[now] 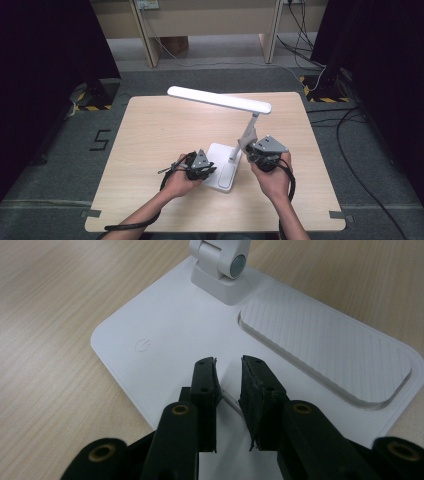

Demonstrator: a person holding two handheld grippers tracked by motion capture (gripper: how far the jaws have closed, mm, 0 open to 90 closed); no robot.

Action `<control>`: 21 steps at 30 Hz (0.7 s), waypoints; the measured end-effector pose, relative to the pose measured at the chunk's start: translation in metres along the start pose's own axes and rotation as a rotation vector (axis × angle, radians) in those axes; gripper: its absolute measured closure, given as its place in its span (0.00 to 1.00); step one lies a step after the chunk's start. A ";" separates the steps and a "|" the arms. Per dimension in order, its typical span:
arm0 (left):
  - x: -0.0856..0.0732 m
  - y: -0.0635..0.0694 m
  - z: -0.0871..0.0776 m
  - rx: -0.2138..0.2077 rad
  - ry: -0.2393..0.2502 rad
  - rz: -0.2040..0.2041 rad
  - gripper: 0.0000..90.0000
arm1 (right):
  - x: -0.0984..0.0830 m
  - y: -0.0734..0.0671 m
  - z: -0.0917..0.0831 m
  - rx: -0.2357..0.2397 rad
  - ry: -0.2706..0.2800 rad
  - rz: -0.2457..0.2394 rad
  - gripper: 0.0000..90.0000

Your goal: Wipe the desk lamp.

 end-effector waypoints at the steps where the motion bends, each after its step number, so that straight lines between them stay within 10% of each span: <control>1: 0.000 0.000 0.000 0.000 -0.001 0.000 0.84 | -0.001 0.000 0.001 0.001 -0.002 -0.001 0.91; 21: 0.000 0.000 0.000 -0.001 0.003 -0.001 0.84 | -0.017 -0.006 0.011 0.020 -0.045 0.004 0.91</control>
Point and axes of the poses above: each handheld gripper's, and its own axes: z roughly forward along the jaws, x roughly out of its top, y roughly to its right, the point moved 2 cm from there along z, roughly forward along the jaws, and after that the axes turned 13 degrees about y, right-handed, at the moved point
